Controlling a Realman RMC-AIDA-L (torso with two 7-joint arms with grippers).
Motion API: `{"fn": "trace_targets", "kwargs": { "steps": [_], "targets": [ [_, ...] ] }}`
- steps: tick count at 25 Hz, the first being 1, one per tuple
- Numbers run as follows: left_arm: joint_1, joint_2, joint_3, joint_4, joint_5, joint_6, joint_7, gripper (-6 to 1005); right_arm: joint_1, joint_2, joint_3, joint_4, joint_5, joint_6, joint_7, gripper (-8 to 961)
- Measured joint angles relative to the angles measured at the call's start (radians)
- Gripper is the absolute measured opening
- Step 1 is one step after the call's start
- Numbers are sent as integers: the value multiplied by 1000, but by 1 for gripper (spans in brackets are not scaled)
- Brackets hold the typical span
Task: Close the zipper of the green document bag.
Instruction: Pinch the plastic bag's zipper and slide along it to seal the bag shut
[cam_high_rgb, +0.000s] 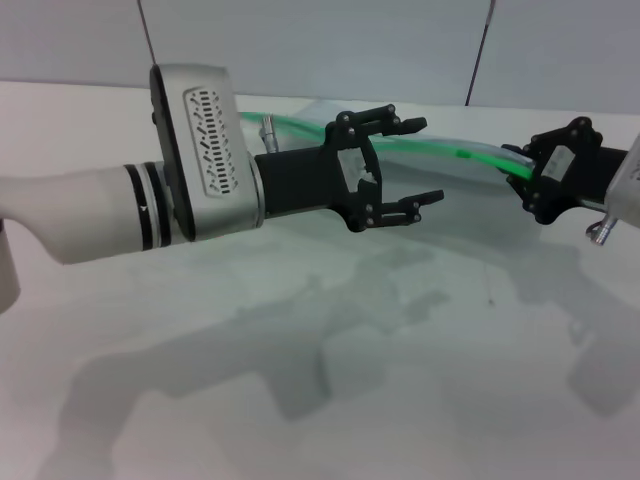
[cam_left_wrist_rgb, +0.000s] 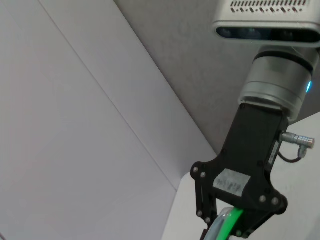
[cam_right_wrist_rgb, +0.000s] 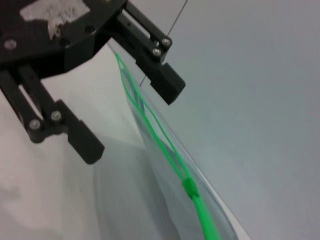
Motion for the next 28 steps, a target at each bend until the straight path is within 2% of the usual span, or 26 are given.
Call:
{"fn": "trace_targets", "kwargs": {
  "steps": [8, 15, 28],
  "targets": [
    [-5, -1, 3, 5, -4, -2, 69, 748, -1, 0, -6, -14, 9, 2, -1, 70],
    [-37, -2, 1, 62, -20, -3, 131, 735, -2, 0, -10, -18, 9, 2, -5, 69],
    [-46, -2, 12, 55, -15, 40, 116, 711, -13, 0, -2, -12, 5, 2, -9, 63]
  ]
}}
